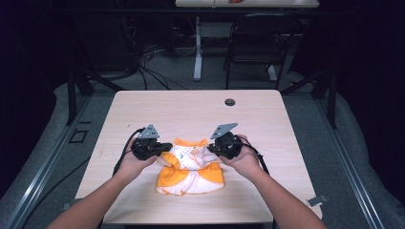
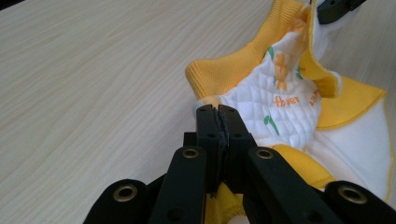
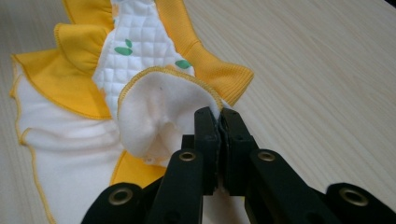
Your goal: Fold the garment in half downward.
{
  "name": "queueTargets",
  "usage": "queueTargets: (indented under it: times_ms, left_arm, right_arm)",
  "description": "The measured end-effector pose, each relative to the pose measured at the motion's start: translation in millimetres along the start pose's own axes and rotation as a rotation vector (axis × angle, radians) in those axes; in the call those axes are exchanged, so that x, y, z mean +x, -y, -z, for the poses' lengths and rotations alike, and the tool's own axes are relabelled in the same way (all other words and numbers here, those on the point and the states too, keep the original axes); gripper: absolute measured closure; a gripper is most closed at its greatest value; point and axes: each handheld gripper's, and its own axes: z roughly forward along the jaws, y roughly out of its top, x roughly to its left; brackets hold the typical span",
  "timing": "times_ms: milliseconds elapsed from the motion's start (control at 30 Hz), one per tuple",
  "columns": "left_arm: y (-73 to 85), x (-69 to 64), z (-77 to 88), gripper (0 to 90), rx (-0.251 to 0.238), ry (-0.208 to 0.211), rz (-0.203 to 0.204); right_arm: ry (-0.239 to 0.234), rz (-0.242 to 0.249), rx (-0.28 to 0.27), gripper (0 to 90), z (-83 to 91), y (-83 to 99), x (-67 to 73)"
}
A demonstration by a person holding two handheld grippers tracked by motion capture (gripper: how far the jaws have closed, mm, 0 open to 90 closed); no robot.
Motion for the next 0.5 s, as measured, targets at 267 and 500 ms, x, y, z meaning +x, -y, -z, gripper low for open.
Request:
queueTargets:
  times_ms: [267,500]
  left_arm:
    - [7.1,-9.3,5.7,88.2,-0.003,0.021,-0.017]
    - [16.3,-16.9,9.6,85.9,-0.001,0.050,-0.020]
  right_arm:
    - [-0.022,0.004,-0.011,85.6,6.1,12.5,12.5]
    - [-0.063,-0.017,-0.029,79.6,10.1,25.3,21.8]
